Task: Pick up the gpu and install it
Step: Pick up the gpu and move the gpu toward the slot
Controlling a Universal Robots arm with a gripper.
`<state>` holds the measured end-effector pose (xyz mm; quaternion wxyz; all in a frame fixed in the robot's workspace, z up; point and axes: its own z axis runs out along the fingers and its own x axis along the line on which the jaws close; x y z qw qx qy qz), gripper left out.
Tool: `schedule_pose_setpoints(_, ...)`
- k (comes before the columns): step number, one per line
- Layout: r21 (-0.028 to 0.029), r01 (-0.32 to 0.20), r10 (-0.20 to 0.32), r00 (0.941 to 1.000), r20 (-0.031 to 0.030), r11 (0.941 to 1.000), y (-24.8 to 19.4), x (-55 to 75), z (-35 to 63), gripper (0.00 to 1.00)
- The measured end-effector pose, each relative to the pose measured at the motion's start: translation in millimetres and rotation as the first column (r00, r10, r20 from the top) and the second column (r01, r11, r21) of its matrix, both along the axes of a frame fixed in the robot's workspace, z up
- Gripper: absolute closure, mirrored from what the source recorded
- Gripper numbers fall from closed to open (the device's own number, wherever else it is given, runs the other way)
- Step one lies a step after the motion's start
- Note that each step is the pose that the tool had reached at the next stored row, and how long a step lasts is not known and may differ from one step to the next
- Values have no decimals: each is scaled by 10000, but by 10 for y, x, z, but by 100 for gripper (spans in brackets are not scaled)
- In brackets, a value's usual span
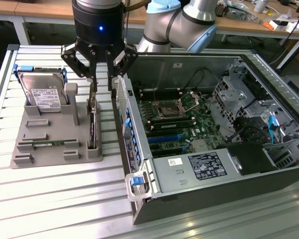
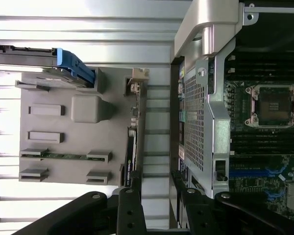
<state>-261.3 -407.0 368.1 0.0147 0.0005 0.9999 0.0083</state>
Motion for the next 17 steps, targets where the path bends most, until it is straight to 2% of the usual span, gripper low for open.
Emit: schedule_pose_setpoints(17,0,0,0,10000,0,10000,0,0,-76,64)
